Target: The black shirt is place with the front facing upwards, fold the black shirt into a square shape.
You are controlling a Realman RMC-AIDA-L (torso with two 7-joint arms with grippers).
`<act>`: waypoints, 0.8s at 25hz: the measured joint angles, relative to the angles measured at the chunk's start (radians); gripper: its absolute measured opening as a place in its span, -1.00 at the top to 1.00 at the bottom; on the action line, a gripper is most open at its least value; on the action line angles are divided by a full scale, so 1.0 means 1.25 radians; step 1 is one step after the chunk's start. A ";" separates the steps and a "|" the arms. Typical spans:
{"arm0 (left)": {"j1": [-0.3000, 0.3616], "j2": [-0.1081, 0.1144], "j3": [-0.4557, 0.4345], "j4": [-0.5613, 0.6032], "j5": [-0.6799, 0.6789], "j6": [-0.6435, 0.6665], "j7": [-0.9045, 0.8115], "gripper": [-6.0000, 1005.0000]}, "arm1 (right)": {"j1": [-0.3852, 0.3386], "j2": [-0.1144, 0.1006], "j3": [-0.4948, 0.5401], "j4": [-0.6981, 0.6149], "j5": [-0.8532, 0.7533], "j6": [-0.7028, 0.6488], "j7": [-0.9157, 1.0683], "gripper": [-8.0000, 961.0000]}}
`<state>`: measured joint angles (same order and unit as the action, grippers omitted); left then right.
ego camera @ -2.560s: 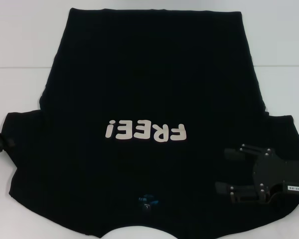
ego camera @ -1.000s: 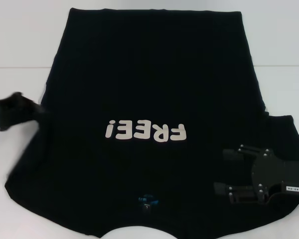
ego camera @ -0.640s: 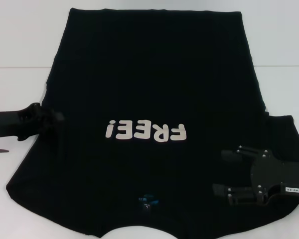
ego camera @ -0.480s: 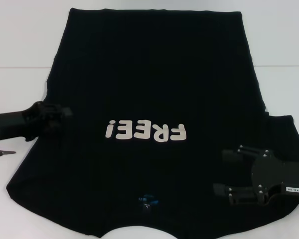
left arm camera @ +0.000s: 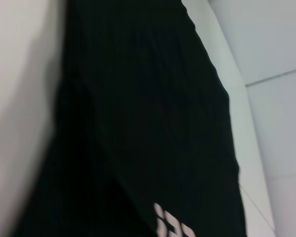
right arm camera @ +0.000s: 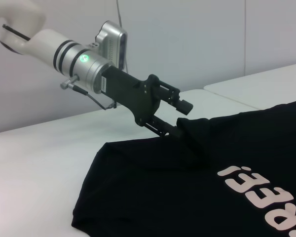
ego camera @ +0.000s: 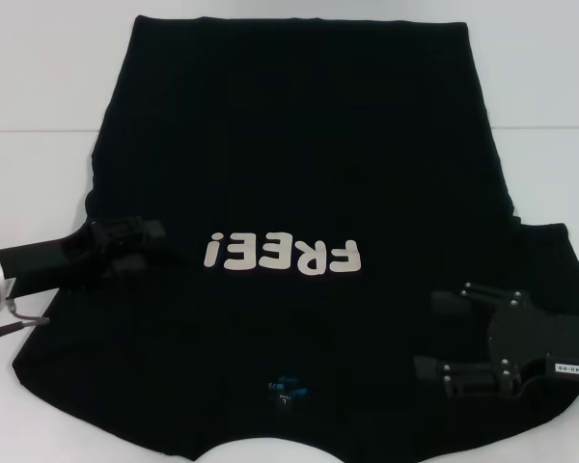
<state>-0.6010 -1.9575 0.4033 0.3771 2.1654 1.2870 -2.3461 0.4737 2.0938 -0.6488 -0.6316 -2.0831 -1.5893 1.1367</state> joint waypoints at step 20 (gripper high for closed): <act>0.024 -0.014 -0.026 0.023 -0.004 -0.187 0.000 -0.36 | 0.000 0.000 0.000 0.007 0.001 0.000 -0.002 -0.96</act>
<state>-0.5710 -1.9749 0.3705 0.4056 2.1600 1.0537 -2.3456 0.4743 2.0939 -0.6488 -0.6227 -2.0815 -1.5889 1.1347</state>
